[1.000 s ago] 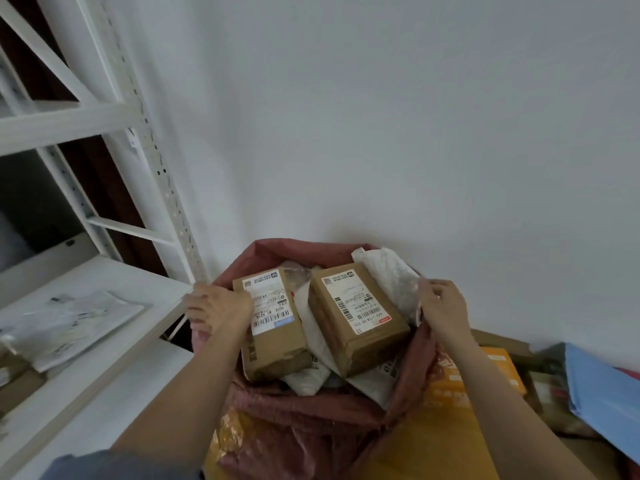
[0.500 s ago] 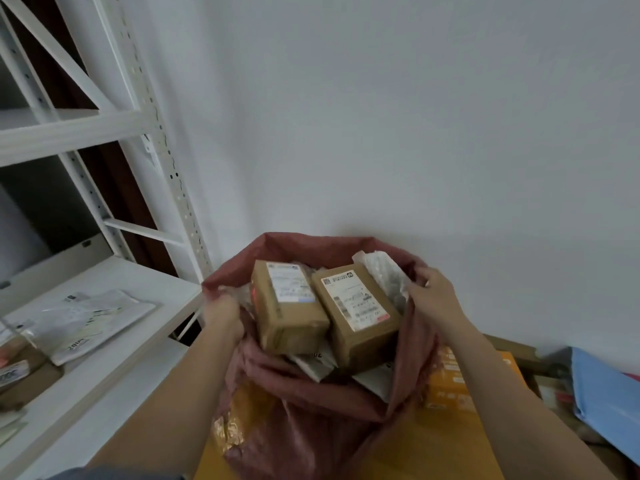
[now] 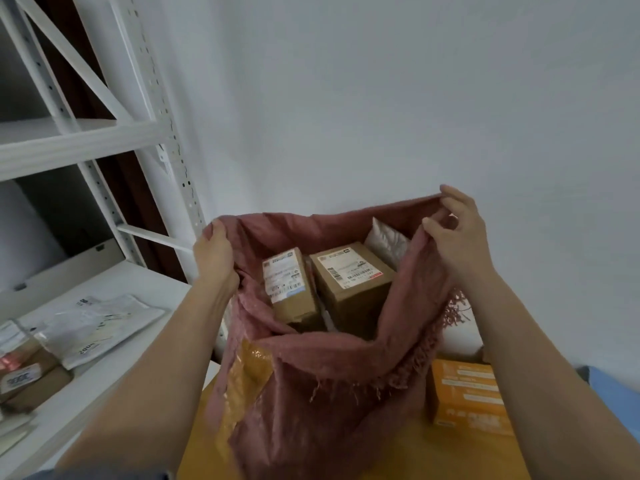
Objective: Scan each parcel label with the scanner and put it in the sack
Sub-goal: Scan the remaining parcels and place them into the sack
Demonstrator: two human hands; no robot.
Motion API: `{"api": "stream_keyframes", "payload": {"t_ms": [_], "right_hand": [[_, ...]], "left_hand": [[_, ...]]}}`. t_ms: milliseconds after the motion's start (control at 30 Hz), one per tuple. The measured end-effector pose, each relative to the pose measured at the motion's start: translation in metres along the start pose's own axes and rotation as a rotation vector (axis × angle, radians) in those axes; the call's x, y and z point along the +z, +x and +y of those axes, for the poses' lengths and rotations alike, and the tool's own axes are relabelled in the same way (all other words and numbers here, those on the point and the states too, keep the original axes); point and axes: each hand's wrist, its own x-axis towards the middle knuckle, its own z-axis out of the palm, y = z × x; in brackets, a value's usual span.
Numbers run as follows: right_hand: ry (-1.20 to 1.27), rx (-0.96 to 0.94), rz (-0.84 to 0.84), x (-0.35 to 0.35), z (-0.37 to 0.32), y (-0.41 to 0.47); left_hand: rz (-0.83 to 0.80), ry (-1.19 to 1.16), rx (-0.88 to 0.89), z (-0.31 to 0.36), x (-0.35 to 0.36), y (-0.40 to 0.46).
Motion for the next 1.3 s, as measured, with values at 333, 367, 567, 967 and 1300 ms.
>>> {"api": "stream_keyframes", "payload": {"t_ms": [333, 367, 567, 967, 1300], "right_hand": [[0.094, 0.009, -0.008, 0.002, 0.020, -0.005], [0.129, -0.003, -0.001, -0.001, 0.020, -0.004], [-0.164, 0.296, -0.049, 0.015, 0.061, -0.041], [-0.444, 0.700, -0.370, -0.016, 0.063, -0.083], [0.099, 0.331, -0.129, -0.023, 0.031, -0.065]], "left_hand": [[0.099, 0.073, 0.149, -0.001, -0.015, 0.010], [0.168, 0.097, 0.184, 0.000, -0.017, 0.014], [0.284, 0.400, -0.052, -0.058, -0.045, 0.003], [-0.067, 1.440, 0.612, -0.068, -0.024, -0.012], [-0.665, 1.266, 0.557, -0.084, 0.053, -0.014]]}}
